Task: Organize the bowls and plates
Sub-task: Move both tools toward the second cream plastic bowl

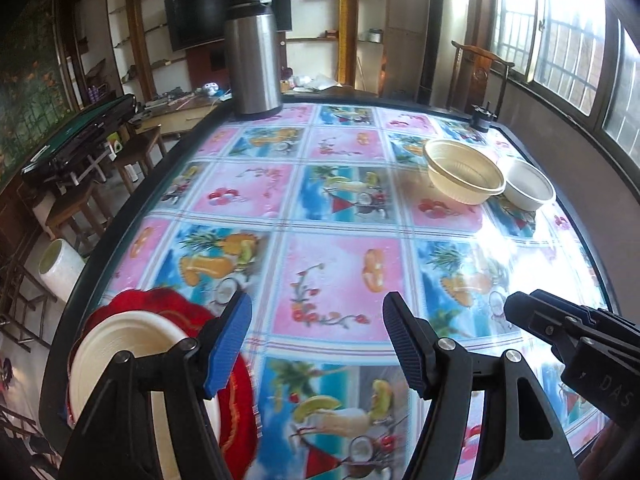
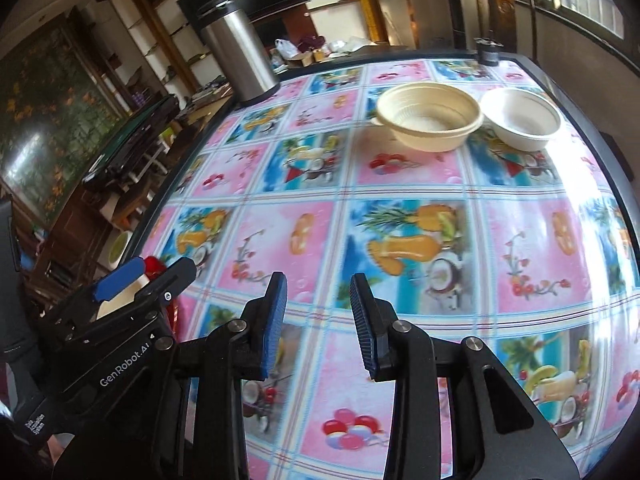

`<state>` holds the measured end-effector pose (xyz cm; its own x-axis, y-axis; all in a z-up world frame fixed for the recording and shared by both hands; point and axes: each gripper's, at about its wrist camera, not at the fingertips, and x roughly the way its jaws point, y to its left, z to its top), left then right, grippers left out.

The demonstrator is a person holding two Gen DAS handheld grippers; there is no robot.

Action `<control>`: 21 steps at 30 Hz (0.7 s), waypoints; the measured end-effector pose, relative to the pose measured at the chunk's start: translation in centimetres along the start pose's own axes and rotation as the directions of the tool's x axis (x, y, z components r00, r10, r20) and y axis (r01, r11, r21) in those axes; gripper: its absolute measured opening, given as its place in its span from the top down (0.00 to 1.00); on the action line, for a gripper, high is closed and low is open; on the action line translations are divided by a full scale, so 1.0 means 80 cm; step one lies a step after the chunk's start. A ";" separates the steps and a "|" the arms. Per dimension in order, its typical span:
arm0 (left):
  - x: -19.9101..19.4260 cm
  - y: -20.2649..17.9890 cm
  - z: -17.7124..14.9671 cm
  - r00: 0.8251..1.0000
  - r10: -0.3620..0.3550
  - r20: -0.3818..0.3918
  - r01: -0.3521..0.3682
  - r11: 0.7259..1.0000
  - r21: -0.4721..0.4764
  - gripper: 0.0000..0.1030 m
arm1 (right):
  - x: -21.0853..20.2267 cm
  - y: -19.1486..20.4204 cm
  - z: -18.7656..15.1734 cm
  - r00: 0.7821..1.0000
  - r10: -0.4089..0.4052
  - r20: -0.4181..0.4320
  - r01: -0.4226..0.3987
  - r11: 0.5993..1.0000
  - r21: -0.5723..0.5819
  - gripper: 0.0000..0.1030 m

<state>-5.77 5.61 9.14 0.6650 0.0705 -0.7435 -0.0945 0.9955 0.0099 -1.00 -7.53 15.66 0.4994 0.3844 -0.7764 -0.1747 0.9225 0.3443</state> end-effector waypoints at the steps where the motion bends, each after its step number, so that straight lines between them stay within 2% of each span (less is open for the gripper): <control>1: 0.004 -0.008 0.004 1.000 -0.009 -0.003 0.009 1.000 0.004 0.34 | 0.000 -0.008 0.003 1.000 -0.006 0.001 0.006 1.000 0.011 0.68; 11: 0.039 -0.063 0.030 0.999 -0.040 -0.027 0.041 0.999 0.034 0.34 | 0.004 -0.063 0.032 0.999 -0.031 0.010 0.031 0.997 0.070 0.68; 21: 0.093 -0.102 0.065 0.996 -0.040 -0.074 0.043 0.998 0.044 0.34 | 0.030 -0.125 0.082 0.997 -0.076 0.001 0.075 0.987 0.145 0.68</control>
<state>3.84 -1.69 7.00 0.6113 0.0261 -0.7910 -0.0330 0.9994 0.0075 7.50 -16.04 13.80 0.5118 0.3135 -0.7999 -0.0120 0.9336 0.3582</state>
